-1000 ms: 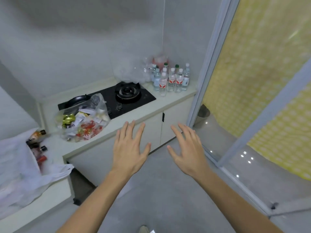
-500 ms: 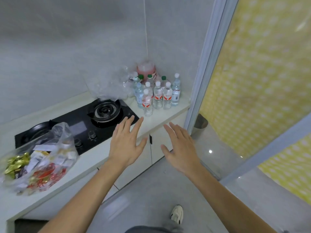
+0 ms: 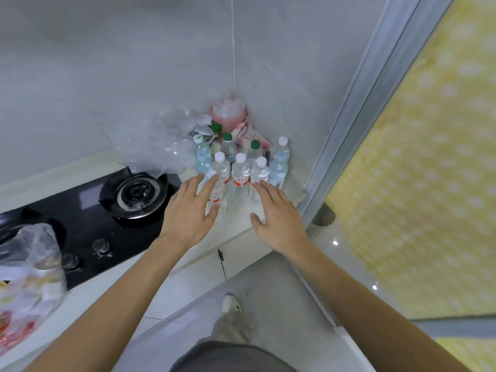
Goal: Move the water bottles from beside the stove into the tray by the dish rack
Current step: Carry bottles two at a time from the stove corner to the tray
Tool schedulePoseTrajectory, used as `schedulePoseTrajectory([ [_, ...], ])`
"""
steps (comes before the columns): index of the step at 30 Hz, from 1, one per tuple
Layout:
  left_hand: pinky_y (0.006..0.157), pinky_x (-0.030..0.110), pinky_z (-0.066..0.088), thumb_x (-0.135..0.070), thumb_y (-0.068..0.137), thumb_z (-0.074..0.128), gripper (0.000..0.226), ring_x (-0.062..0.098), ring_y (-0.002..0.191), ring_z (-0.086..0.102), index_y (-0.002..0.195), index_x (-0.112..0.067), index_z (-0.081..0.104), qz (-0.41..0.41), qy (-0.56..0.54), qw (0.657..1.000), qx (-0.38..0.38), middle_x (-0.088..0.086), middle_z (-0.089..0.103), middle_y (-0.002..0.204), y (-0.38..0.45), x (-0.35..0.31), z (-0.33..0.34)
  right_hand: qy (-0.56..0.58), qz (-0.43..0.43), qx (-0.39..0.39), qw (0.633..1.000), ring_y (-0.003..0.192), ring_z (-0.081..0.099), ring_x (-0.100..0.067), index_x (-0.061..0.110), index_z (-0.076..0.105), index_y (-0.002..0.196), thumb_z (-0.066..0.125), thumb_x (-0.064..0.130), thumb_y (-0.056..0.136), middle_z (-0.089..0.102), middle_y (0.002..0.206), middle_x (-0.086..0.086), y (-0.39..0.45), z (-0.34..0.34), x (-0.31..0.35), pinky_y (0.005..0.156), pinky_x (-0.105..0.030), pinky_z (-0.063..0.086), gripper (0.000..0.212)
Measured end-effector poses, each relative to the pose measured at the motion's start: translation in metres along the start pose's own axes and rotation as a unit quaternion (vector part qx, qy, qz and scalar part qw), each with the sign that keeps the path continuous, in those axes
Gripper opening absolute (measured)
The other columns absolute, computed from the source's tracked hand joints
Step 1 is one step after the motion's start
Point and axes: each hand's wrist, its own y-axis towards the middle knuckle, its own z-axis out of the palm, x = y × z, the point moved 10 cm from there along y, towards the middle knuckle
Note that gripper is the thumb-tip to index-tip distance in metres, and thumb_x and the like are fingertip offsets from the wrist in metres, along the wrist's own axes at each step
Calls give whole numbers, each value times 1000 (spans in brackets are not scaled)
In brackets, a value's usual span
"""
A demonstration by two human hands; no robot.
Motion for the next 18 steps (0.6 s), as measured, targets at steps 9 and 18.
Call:
schedulePoseTrajectory([
  [9, 90, 51, 58, -35, 107, 56, 64, 35, 138, 51, 165, -29, 31, -60, -48, 992, 101, 6, 37, 164, 104, 48, 79, -31, 13, 61, 998, 158, 30, -27, 18, 27, 166, 57, 30, 106, 28, 174, -5, 137, 26, -56, 122, -45, 38, 68],
  [18, 74, 45, 55, -32, 101, 69, 37, 34, 102, 68, 135, -26, 57, -97, -108, 984, 108, 0, 62, 123, 121, 75, 100, 3, -21, 103, 994, 119, 62, -35, 16, 53, 144, 61, 14, 102, 65, 133, -11, 189, 50, -84, 90, -42, 50, 42],
])
